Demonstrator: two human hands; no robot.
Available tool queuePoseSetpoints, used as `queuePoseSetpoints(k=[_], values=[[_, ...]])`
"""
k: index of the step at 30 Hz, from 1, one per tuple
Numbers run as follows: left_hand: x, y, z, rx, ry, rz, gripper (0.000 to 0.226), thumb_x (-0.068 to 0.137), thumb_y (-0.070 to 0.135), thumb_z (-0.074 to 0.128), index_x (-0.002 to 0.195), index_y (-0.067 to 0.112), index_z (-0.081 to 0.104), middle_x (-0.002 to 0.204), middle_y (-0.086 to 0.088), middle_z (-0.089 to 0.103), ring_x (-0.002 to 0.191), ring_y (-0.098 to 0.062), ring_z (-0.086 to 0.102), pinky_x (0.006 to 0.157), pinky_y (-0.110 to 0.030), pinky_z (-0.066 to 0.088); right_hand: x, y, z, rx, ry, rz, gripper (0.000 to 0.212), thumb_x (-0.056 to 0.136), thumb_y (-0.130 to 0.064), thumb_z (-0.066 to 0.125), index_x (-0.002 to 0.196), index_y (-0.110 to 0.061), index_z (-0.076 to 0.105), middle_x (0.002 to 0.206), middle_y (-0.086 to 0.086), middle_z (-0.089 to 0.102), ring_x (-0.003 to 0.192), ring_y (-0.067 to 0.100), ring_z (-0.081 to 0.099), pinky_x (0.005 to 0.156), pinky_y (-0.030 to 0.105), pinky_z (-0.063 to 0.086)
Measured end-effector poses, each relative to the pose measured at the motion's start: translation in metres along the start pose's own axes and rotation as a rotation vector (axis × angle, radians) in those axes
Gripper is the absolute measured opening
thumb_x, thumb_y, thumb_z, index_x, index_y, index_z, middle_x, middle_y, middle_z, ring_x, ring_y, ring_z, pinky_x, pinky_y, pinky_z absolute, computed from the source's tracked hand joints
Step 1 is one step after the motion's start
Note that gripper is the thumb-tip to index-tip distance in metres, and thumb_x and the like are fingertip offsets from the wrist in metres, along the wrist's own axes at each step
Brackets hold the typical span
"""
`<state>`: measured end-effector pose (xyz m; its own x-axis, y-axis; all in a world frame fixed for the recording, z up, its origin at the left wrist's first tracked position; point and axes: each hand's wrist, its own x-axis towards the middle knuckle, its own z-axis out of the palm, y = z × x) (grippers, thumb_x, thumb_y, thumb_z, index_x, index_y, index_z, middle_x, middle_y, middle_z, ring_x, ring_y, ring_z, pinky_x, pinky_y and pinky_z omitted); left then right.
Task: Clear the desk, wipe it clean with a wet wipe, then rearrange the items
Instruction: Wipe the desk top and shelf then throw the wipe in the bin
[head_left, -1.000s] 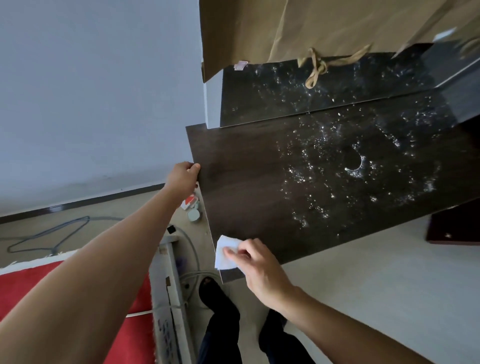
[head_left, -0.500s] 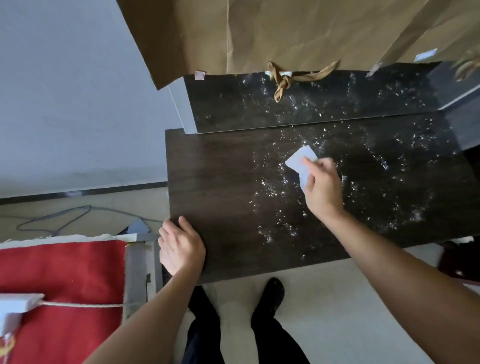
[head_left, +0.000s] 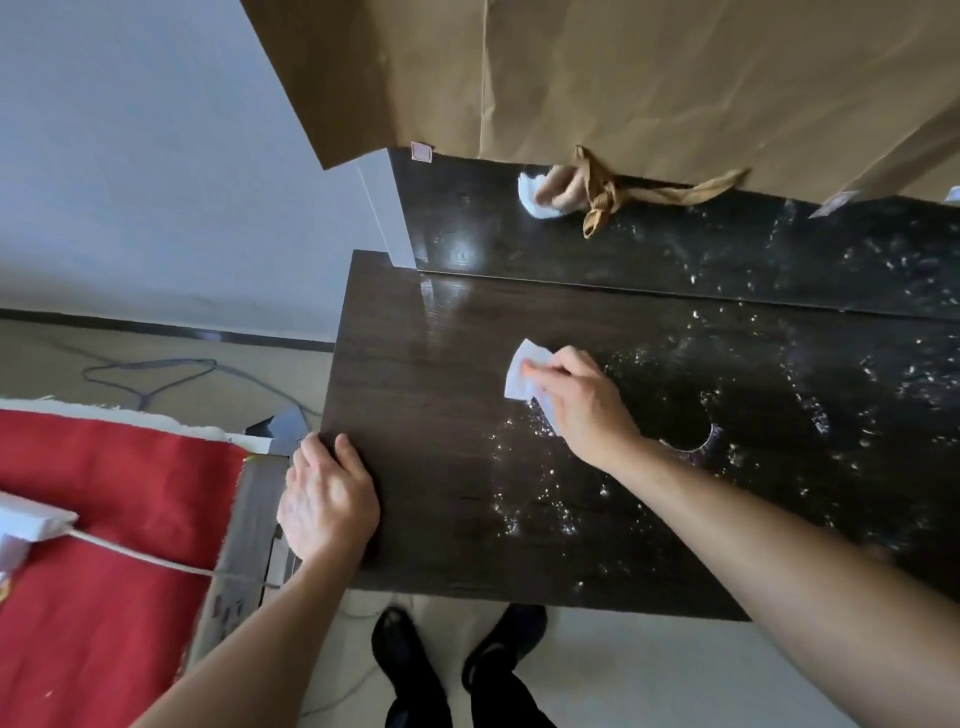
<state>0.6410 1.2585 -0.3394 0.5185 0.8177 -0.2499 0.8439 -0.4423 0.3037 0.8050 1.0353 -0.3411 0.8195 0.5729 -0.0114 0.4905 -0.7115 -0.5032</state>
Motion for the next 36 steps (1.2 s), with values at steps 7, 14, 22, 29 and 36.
queuePoseSetpoints(k=[7,14,22,29,36], values=[[0.002,-0.002,0.002,0.014,0.014,0.006,0.045,0.097,0.045,0.021,0.111,0.011,0.046,0.115,-0.013,0.059,0.107,-0.035,0.054,0.087,-0.047,0.042,0.056,0.011,-0.007,-0.155,0.206,0.374,0.041,0.084,0.002,0.051,0.122,-0.01,0.058,0.107,0.02,0.051,0.099,0.037,0.048,0.081,0.039,0.043],[0.0,-0.001,-0.001,0.004,0.003,0.017,0.043,0.098,0.043,0.023,0.108,0.009,0.048,0.111,-0.013,0.06,0.105,-0.036,0.055,0.085,-0.046,0.041,-0.055,-0.06,0.019,0.053,-0.157,-0.166,0.034,0.087,-0.006,0.058,0.12,-0.017,0.061,0.093,0.005,0.052,0.085,0.021,0.05,0.068,0.031,0.045],[-0.001,-0.001,-0.002,-0.006,0.005,0.03,0.042,0.099,0.043,0.023,0.107,0.01,0.047,0.112,-0.013,0.06,0.106,-0.035,0.055,0.085,-0.045,0.041,0.005,-0.024,0.004,-0.15,0.094,0.267,0.044,0.083,-0.001,0.053,0.125,-0.013,0.054,0.107,0.016,0.051,0.096,0.035,0.052,0.074,0.036,0.042],[-0.001,-0.002,-0.002,-0.008,0.012,0.044,0.04,0.099,0.042,0.023,0.1,0.009,0.046,0.109,-0.016,0.06,0.104,-0.037,0.055,0.083,-0.045,0.041,-0.097,-0.027,0.0,-0.105,-0.15,-0.148,0.026,0.091,-0.026,0.051,0.111,-0.016,0.064,0.092,0.001,0.057,0.084,0.018,0.057,0.064,0.032,0.052],[0.0,-0.004,0.0,-0.007,0.004,0.051,0.042,0.099,0.043,0.021,0.1,0.01,0.046,0.11,-0.015,0.059,0.104,-0.037,0.054,0.083,-0.046,0.041,-0.006,-0.03,0.009,-0.169,0.073,0.208,0.031,0.079,-0.008,0.061,0.11,-0.012,0.058,0.1,0.011,0.051,0.09,0.032,0.053,0.071,0.035,0.046]])
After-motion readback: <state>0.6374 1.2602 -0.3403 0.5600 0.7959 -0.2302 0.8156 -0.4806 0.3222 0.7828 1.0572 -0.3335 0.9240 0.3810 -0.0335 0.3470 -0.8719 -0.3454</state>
